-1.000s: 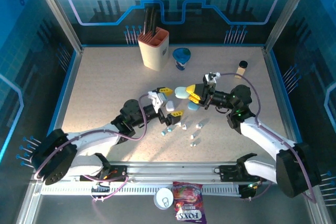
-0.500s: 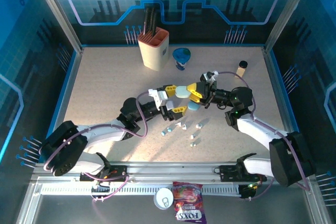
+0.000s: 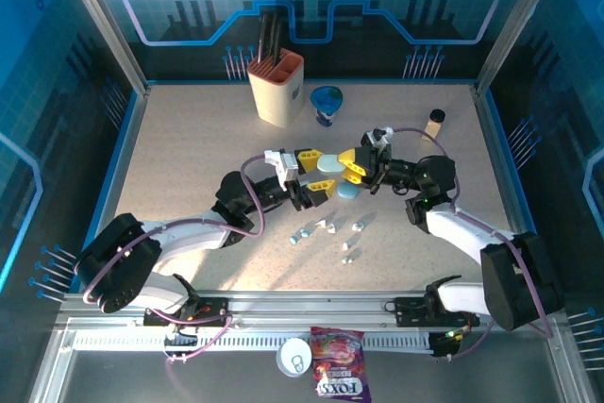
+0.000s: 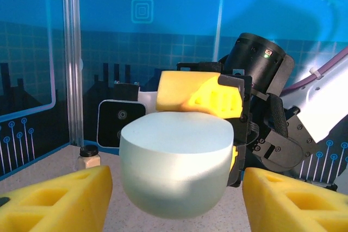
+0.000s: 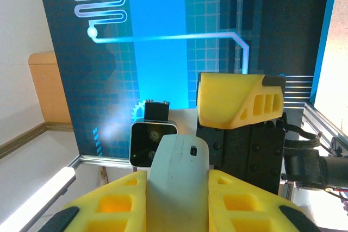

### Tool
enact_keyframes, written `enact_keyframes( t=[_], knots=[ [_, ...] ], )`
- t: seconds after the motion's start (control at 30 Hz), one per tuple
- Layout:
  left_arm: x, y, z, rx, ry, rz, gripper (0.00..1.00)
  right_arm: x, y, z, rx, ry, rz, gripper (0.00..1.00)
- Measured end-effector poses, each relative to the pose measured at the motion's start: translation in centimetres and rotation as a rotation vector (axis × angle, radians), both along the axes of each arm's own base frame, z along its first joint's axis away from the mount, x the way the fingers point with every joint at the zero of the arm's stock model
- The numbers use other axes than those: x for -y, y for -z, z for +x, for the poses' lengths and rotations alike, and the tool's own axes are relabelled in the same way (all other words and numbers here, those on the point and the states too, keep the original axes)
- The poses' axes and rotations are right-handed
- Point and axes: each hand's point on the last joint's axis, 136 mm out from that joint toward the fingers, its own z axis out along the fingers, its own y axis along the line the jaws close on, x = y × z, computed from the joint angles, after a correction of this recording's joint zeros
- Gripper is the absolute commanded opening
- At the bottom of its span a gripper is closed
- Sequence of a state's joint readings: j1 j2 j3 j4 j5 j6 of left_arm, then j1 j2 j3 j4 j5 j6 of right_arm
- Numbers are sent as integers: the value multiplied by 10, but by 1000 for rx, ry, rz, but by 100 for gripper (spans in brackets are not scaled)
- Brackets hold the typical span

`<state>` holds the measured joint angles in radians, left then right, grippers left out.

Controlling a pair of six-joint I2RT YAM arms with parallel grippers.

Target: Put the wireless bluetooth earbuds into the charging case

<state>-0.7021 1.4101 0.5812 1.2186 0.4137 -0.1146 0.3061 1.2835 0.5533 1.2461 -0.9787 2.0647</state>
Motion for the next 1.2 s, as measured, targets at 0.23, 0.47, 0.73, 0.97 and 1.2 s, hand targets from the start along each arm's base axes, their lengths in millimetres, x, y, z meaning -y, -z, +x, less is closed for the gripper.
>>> enact_keyframes(
  t=[0.23,0.47,0.73,0.97,1.2],
  knots=[
    [5,3,0,-17,37,7,52,-1,4,3,-11,-2,-5,14],
    [7,2,2,-25,46,5,46,-1,5,2,-10,-5,-5,14],
    [8,4,3,-38,53,5,47,0,5,3,-9,-3,-9,14],
    [8,5,3,-41,55,7,47,0,8,4,-4,3,-18,14],
    [9,6,2,-56,74,6,40,0,8,2,6,1,-25,14]
  ],
)
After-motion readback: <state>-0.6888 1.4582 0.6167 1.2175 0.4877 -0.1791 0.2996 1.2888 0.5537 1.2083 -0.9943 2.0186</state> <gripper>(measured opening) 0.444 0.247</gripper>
